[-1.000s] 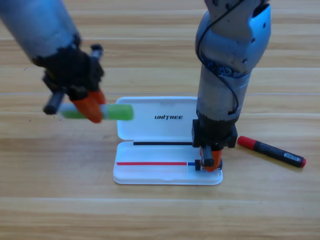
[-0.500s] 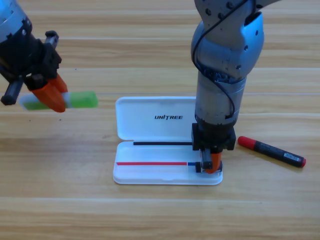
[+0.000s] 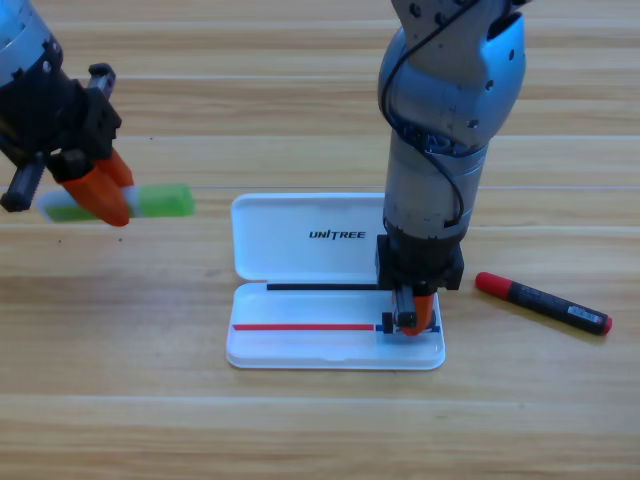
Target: Clean up eraser and pencils
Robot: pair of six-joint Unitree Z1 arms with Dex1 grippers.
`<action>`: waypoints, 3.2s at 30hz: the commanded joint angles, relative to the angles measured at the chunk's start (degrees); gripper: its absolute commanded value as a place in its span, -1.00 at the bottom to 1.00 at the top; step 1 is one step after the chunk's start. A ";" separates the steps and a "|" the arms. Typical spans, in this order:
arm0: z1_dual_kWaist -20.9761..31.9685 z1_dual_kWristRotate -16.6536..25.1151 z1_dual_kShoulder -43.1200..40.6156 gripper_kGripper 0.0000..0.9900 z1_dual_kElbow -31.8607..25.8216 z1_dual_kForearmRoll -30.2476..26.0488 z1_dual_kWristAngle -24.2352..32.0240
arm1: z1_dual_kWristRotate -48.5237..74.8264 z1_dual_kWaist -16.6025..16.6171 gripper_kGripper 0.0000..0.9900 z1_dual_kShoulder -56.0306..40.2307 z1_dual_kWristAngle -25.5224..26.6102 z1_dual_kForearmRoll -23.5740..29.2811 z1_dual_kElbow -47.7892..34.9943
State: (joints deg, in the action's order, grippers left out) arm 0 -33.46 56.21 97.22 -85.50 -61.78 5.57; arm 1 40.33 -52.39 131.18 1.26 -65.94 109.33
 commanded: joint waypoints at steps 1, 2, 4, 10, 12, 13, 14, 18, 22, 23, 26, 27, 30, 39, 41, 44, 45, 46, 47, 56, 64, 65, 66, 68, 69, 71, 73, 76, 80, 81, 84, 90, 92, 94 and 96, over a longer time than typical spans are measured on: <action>0.77 0.57 0.43 -0.75 1.47 -0.35 0.32 | -1.05 -1.40 -0.34 3.73 -0.47 -0.59 -0.34; 0.77 0.48 0.43 -0.75 1.39 -0.35 0.32 | -1.22 -1.31 0.01 3.64 -0.38 -0.59 -0.34; 0.77 0.48 0.51 -0.75 1.30 -0.35 0.32 | -1.40 -1.40 0.47 3.55 -0.29 -0.59 -0.34; 0.77 0.57 0.87 -0.75 1.47 -0.18 0.32 | -1.49 -1.31 0.78 1.88 -0.03 -0.59 -0.34; 0.77 0.48 1.13 -0.75 1.56 -0.09 0.50 | -1.49 -1.14 0.82 -1.02 0.41 -0.68 -1.22; 0.77 0.48 1.31 -0.75 1.65 0.00 0.59 | -1.49 -1.05 0.82 -3.21 1.20 -0.77 -2.01; 0.77 0.48 1.48 -0.75 1.65 0.17 0.59 | -1.49 -0.87 0.82 -5.68 1.82 -1.12 -2.81; 0.59 -0.66 3.33 -0.75 1.30 1.84 0.85 | -2.28 0.36 0.82 -16.66 3.22 -2.44 -8.34; -4.16 -3.21 7.72 -0.75 0.07 3.86 0.15 | -3.16 3.52 0.82 -26.07 3.14 -2.44 -17.66; -5.65 -4.09 9.30 -0.75 -0.72 4.04 0.06 | -3.16 4.84 0.82 -27.38 2.96 -2.44 -19.77; -9.96 -6.46 13.61 -0.75 -3.19 4.83 -0.47 | -3.07 9.06 0.82 -28.62 1.55 -1.82 -24.95; -11.28 -6.99 15.10 -0.75 -4.06 5.01 -0.91 | -2.98 10.38 0.82 -28.44 0.94 -0.77 -26.18; -14.53 -8.49 19.41 -0.75 -6.96 5.09 -1.70 | -1.75 14.16 0.82 -25.54 0.85 2.48 -27.41; -17.87 -10.07 25.48 -0.75 -10.66 5.89 -2.93 | 0.71 18.02 0.81 -13.15 1.64 8.37 -21.44; -17.96 -10.07 25.91 -0.75 -10.74 5.89 -3.10 | 1.33 18.37 0.80 -10.77 1.64 8.46 -19.86; -17.87 -10.07 26.35 -0.75 -10.66 5.97 -3.28 | 2.56 18.46 0.72 -7.87 1.64 8.46 -18.71; -17.87 -10.07 26.44 -0.75 -10.57 5.97 -3.37 | 2.73 18.46 0.69 -7.17 1.64 8.46 -18.45; -17.87 -10.07 26.53 -0.75 -10.57 6.06 -3.37 | 3.08 18.46 0.66 -6.47 1.64 8.46 -18.27; -17.87 -10.07 26.53 -0.75 -10.39 6.15 -3.37 | 3.26 18.55 0.66 -5.94 1.55 8.46 -18.10; -17.87 -10.16 27.67 -0.75 -9.95 7.03 -2.93 | 4.40 18.99 0.47 -3.13 1.11 8.46 -18.36; -17.78 -9.98 28.64 -0.75 -8.19 8.61 -2.58 | 4.84 19.08 -0.09 -1.46 0.94 9.69 -18.80; -17.60 -9.98 28.55 -0.75 -8.02 8.79 -2.58 | 4.84 19.08 -0.19 -1.28 0.94 9.87 -18.89; -17.52 -9.98 28.64 -0.75 -8.02 8.87 -2.58 | 4.84 19.08 -0.31 -1.11 0.94 10.04 -18.89; -17.34 -10.07 28.55 -0.75 -8.02 8.87 -2.58 | 4.93 19.08 -0.58 -0.67 0.94 10.22 -18.89; -17.25 -10.07 28.55 -0.75 -8.02 8.87 -2.58 | 4.93 19.08 -0.79 -0.58 0.94 10.22 -18.89; -17.16 -10.16 28.55 -0.75 -7.84 8.79 -2.67 | 5.02 19.08 -1.00 -0.58 0.85 10.31 -19.24; -17.08 -10.24 28.55 -0.75 -7.76 8.87 -2.58 | 5.02 19.08 -1.00 -0.84 0.76 10.31 -19.42; -16.99 -10.51 28.55 -0.75 -7.76 8.87 -2.67 | 5.02 19.17 -1.00 -1.28 0.32 10.31 -19.59; -16.99 -10.68 28.55 -0.74 -7.93 8.87 -2.67 | 5.02 19.34 -1.00 -1.81 0.23 10.31 -19.94; -16.99 -10.68 28.55 -0.73 -8.02 8.87 -2.67 | 5.02 19.34 -1.00 -1.81 0.15 10.31 -19.94; -16.99 -10.68 28.55 -0.33 -8.19 8.79 -2.75 | 5.02 19.43 -1.00 -1.81 -0.29 10.31 -20.03; -16.90 -11.39 28.64 1.00 -8.02 8.79 -3.10 | 5.19 19.43 -1.00 -2.34 -0.56 10.31 -20.30; -16.90 -11.39 28.64 1.00 -8.02 8.79 -3.02 | 5.19 19.43 -1.00 -2.86 -0.56 10.31 -20.56; -16.90 -11.47 28.38 1.00 -8.02 8.79 -3.10 | 5.19 19.43 -1.00 -4.45 -0.56 10.31 -21.17; -16.81 -11.56 27.50 1.00 -7.93 8.61 -3.10 | 5.72 19.43 -1.00 -7.87 -0.56 9.87 -22.40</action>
State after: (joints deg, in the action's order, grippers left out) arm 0 -50.44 45.36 123.07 -94.55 -53.73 2.77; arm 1 45.29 -34.47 125.67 2.00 -56.36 90.69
